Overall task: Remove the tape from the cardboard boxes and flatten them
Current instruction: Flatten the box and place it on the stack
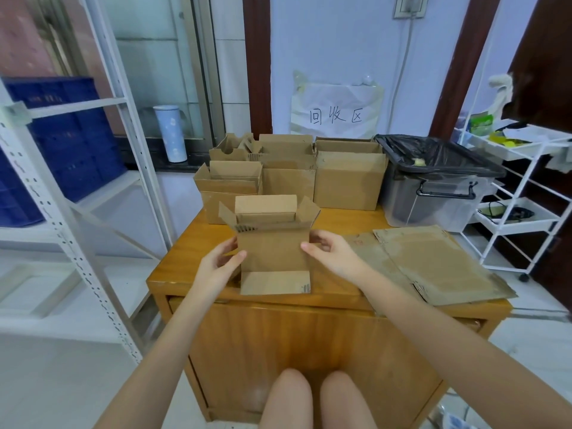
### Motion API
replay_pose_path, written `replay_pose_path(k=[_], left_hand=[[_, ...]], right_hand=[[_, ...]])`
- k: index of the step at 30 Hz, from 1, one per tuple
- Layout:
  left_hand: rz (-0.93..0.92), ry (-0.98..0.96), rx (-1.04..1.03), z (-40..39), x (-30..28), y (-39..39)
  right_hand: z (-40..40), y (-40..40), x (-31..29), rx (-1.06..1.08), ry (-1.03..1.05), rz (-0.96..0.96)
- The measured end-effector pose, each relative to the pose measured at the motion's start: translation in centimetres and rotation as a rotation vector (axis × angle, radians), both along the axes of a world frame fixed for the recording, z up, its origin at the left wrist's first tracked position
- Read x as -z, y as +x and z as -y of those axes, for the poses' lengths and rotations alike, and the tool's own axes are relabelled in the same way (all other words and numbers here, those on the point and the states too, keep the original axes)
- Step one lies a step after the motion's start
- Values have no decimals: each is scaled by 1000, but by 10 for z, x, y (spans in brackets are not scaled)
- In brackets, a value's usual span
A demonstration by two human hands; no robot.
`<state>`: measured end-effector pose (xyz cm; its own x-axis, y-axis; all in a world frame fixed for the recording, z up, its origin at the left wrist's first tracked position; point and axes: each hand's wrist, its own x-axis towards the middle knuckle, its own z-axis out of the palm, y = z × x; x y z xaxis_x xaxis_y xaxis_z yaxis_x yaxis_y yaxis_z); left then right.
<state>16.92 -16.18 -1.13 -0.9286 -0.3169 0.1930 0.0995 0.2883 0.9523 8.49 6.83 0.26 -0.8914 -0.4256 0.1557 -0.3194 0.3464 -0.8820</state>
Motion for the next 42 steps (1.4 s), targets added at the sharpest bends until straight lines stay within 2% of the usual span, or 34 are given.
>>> replay_pose_path(k=[6, 12, 17, 23, 27, 29, 31, 34, 37, 42], left_hand=[[-10, -182, -78, -4, -27, -8], [121, -448, -31, -22, -37, -22], [296, -518, 31, -27, -31, -36], [437, -473, 137, -36, -18, -41], [486, -558, 163, -34, -16, -46], [474, -577, 212, -33, -14, -49], [447, -602, 293, -32, -11, -49], [391, -823, 335, -25, 3, -53], [368, -913, 338, -22, 22, -52], [287, -1098, 256, -23, 40, -50]], right_hand=[[-8, -2, -29, 38, -45, 29], [-15, -8, -34, 165, -14, 191], [-15, -12, -30, 221, 12, 284], [-19, -20, -15, 284, 349, 129], [-22, -22, -10, 327, 659, -183], [-22, -23, -6, 246, 704, -308], [-20, -23, -1, 128, 734, -331], [-16, -20, 10, 40, 892, -351], [-10, -18, 21, -49, 896, -388], [2, -19, 35, -236, 896, -293]])
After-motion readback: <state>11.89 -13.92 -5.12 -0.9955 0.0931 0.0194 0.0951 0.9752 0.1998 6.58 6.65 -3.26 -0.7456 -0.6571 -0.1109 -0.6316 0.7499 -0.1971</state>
